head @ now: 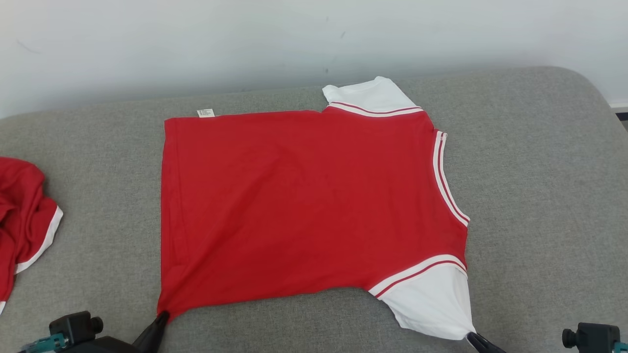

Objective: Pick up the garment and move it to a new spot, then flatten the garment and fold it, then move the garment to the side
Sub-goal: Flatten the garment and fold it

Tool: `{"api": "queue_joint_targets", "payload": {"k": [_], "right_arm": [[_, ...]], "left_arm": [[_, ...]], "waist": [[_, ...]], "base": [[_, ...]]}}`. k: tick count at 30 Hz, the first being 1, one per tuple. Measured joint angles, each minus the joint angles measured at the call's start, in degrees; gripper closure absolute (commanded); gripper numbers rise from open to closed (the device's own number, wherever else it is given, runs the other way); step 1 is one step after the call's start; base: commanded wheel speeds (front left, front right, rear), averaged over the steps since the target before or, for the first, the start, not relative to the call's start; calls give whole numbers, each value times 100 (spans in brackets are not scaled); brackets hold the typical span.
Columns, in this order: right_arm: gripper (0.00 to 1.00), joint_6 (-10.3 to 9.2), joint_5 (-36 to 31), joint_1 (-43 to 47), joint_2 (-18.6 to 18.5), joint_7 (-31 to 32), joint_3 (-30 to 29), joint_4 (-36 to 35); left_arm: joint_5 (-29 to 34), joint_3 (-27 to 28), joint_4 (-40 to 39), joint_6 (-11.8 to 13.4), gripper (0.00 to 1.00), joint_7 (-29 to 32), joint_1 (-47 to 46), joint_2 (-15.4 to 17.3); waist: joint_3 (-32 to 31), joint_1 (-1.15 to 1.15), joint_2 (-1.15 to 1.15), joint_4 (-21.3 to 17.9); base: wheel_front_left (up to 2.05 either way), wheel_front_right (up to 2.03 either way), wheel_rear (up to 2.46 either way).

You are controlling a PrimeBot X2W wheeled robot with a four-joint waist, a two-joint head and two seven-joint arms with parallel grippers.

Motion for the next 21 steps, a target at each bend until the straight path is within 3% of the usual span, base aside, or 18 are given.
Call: {"api": "queue_joint_targets", "payload": {"k": [8,9,10,11,12,16,21], "right_arm": [[100,0,152,26,-12,-4,-194,87],[100,-1,147,25,-13,-4,-190,125],[88,-10,127,24,-13,-5,-191,163],[11,-26,96,21,-13,-5,-189,197],[0,-27,83,19,-14,-5,-177,242],[0,-133,-113,-3,-14,-66,-164,408],[0,-236,-387,-191,54,-388,-290,491]], "left_arm": [[-2,63,-248,105,100,-48,109,89],[48,46,-263,125,59,-48,110,102],[91,32,-278,156,2,-48,110,101],[136,11,-286,158,0,-48,111,101],[180,-15,-286,202,0,-48,115,100],[266,-35,-323,312,0,-67,142,96],[272,337,-411,606,0,-603,230,20]], "waist": [[32,0,0,17],[35,0,0,19],[37,0,0,20],[39,0,0,21],[40,0,0,22],[43,0,0,23],[31,0,0,26]], "base": [[0,0,0],[0,0,0],[0,0,0],[0,0,0],[0,0,0],[0,0,0],[0,0,0]]}}
